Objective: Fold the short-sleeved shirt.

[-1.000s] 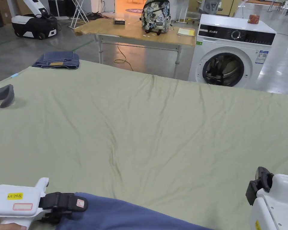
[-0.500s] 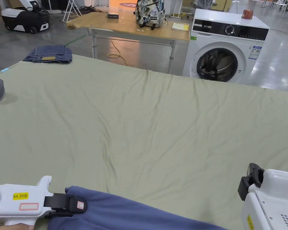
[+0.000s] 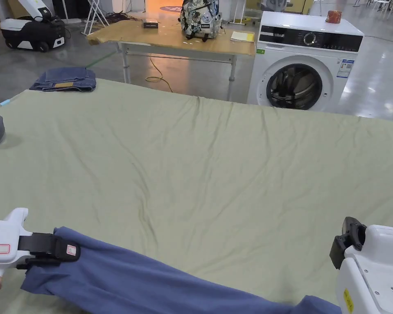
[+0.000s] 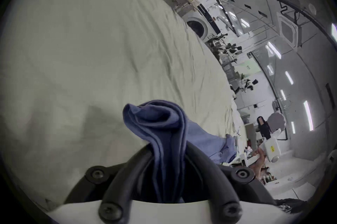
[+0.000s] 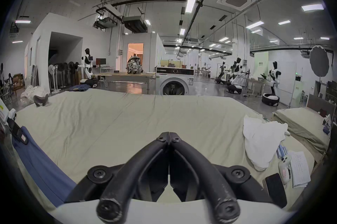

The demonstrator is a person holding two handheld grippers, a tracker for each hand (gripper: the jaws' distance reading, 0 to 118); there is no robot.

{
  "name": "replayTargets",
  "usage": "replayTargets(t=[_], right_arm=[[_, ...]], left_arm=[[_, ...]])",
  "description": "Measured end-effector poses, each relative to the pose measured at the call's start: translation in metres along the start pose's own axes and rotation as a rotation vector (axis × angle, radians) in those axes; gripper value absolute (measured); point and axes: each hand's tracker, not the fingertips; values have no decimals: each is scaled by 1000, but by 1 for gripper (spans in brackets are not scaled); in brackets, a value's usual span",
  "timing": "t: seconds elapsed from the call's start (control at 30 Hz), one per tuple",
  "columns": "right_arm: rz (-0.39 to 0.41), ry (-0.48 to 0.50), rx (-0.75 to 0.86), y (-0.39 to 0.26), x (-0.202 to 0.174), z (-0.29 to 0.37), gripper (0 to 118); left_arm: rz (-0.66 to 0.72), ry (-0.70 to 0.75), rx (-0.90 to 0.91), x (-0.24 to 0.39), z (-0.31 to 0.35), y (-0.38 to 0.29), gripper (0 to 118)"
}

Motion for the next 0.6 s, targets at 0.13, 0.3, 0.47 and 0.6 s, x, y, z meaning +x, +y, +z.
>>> replayTargets(t=[0.13, 0.3, 0.47, 0.6], right_arm=[[-7, 5, 1, -1, 1, 0, 0], [-12, 11, -5, -2, 4, -1, 0], [-18, 5, -10, -4, 10, 0, 0], [-27, -7, -19, -7, 16, 1, 0]], left_arm=[[32, -1, 8, 19, 9, -6, 0], [9, -5, -11, 39, 2, -3, 0], [-44, -105, -59, 71, -16, -2, 0], [-63, -149, -95, 113, -36, -11, 0]])
